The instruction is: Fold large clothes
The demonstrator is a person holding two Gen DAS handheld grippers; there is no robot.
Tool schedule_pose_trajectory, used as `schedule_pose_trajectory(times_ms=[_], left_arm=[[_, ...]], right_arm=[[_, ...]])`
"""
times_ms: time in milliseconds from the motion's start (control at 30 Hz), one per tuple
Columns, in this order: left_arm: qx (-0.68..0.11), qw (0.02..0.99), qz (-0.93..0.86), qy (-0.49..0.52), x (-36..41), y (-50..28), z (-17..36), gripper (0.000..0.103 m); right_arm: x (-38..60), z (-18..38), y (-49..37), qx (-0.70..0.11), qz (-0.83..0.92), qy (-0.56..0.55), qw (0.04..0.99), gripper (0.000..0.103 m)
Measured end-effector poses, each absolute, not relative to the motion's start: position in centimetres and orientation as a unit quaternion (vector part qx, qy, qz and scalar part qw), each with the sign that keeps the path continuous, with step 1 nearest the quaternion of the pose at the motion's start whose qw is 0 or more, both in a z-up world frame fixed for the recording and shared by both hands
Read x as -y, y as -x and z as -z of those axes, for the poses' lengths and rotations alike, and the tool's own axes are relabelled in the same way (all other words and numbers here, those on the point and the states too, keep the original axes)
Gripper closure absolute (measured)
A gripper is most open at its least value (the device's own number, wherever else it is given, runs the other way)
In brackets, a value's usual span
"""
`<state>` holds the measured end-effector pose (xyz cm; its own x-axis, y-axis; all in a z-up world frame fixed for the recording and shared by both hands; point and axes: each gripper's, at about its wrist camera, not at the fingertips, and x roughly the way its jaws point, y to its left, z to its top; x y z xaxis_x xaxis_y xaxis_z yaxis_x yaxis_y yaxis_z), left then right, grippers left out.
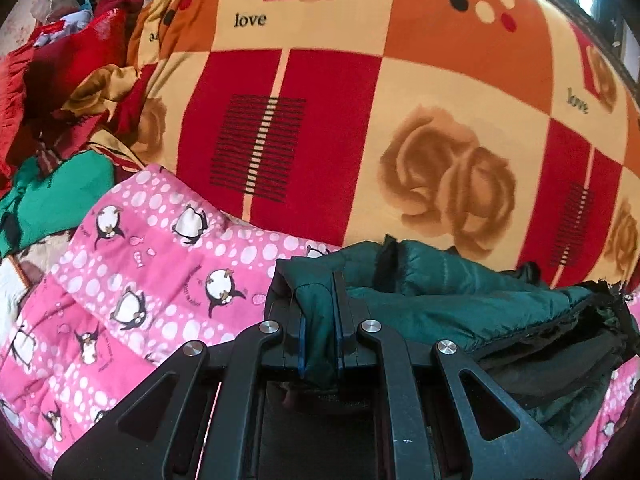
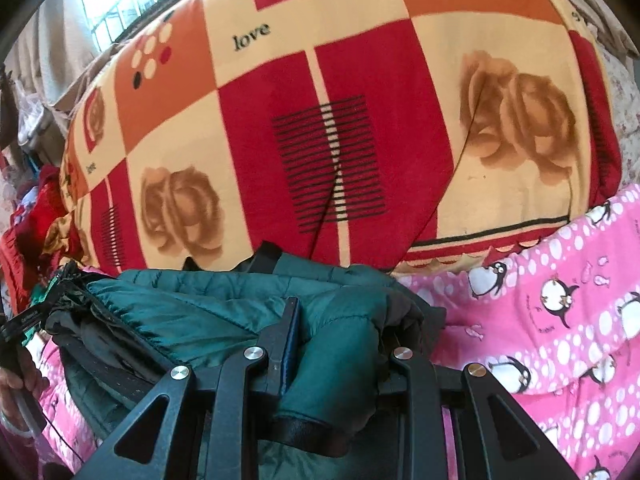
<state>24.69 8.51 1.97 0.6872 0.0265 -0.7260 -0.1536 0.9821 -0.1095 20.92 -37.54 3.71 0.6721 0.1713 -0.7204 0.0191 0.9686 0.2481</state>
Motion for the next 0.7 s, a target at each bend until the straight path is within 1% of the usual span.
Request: schedule_pose_trajectory(times_ms=[300, 433, 467, 567, 600, 633, 667, 700], left_arm=[[-0.409, 0.907, -0.072, 0.070, -7.3, -27.5, 1.5, 0.093], [-0.405, 0.907, -0.060, 0.093, -7.8, -27.6, 1.9, 0.091], [-0.405, 0.907, -0.050, 0.104, -8.2, -27.5, 1.8, 0.090], [-0.398, 0.904, -0.005, 0.157, -9.9, -26.9, 1.0, 0.081], [-0.396, 0.902, 0.009, 0.174, -10.5, -26.6, 0.7, 0.075], [-0.393, 0.899, 0.022, 0.190, -11.0, -26.2, 0.3, 0.062], [-0.387, 0.898, 0.034, 0.205, -11.6, -25.7, -0.2, 0.053], [-0.375, 0.903, 0.028, 0.207, -12.0, -25.1, -0.9, 0.026]], right_arm=[[37.3, 1.9, -25.1, -0.431, -0.017, -0.129, 0.893, 0.078], [37.0, 3.3, -25.3, -0.429, -0.010, -0.131, 0.894, 0.076], [37.0, 3.4, -25.3, -0.429, -0.009, -0.130, 0.894, 0.075], [37.2, 3.3, -25.3, -0.432, -0.012, -0.137, 0.891, 0.073], [37.3, 3.2, -25.2, -0.433, -0.013, -0.141, 0.890, 0.073], [37.4, 2.9, -25.1, -0.435, -0.013, -0.145, 0.888, 0.070], [37.6, 2.5, -24.9, -0.433, -0.017, -0.150, 0.889, 0.069], [37.8, 2.1, -24.7, -0.430, -0.018, -0.154, 0.889, 0.067]])
